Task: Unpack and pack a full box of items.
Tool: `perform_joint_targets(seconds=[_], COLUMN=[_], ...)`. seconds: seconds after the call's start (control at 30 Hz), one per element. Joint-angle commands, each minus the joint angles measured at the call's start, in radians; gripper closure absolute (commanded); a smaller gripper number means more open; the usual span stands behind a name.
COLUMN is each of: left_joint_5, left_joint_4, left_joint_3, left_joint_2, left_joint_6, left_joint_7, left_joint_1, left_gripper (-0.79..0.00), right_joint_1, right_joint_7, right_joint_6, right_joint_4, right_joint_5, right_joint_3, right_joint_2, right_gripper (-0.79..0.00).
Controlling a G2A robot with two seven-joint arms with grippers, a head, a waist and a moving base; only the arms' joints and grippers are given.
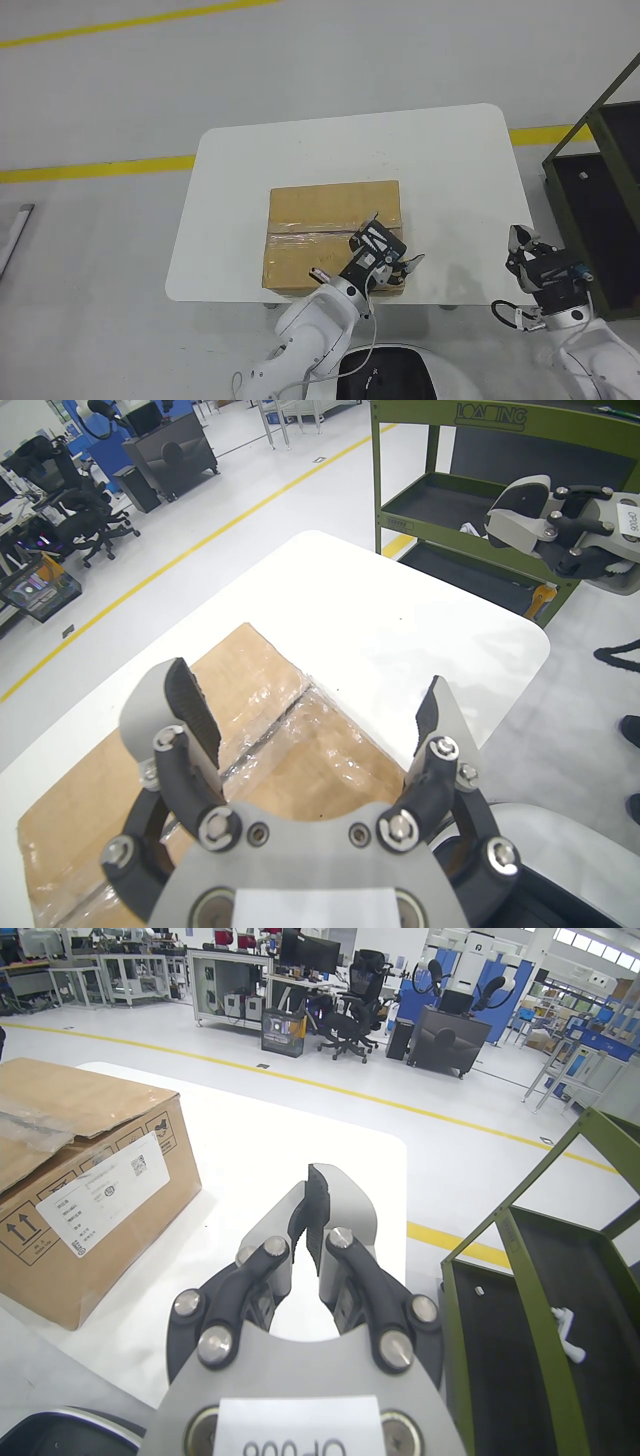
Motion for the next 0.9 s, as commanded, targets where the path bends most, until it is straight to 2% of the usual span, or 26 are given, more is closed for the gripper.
perform_joint_targets(seconds=[0.0,0.13,0.23,0.33,0.63,0.87], left_joint_5=[0.0,0.0,0.065,0.086,0.089,0.049], left_joint_4=[0.0,0.0,0.0,0.016,0.079,0.085], left_joint_3=[0.0,0.0,0.005,0.025,0.061,0.058], left_joint_2=[0.0,0.0,0.0,-0.006,-0.035,-0.053], left_joint_6=[0.0,0.0,0.025,0.006,0.049,0.103], left_joint_7=[0.0,0.0,-0.015,-0.027,-0.163,-0.219], left_joint_1=[0.0,0.0,0.011,-0.009,-0.067,-0.075], left_gripper=[-0.785,-0.785,-0.785,-0.785,-0.785,-0.785], right_joint_1=[-0.004,-0.012,-0.014,-0.014,-0.017,-0.025], right_joint_7=[-0.004,-0.009,-0.008,-0.007,-0.006,-0.009], right_joint_6=[-0.001,-0.002,-0.001,-0.003,-0.006,-0.005], right_joint_4=[-0.003,-0.006,-0.008,-0.01,-0.012,-0.013], right_joint_5=[-0.008,-0.007,-0.006,-0.009,-0.022,-0.023], right_joint_3=[0.003,0.01,0.01,0.007,0.009,0.017], right_joint_2=[0.0,0.001,0.0,0.0,0.0,0.0], right_gripper=[0.0,0.0,0.0,0.0,0.0,0.0])
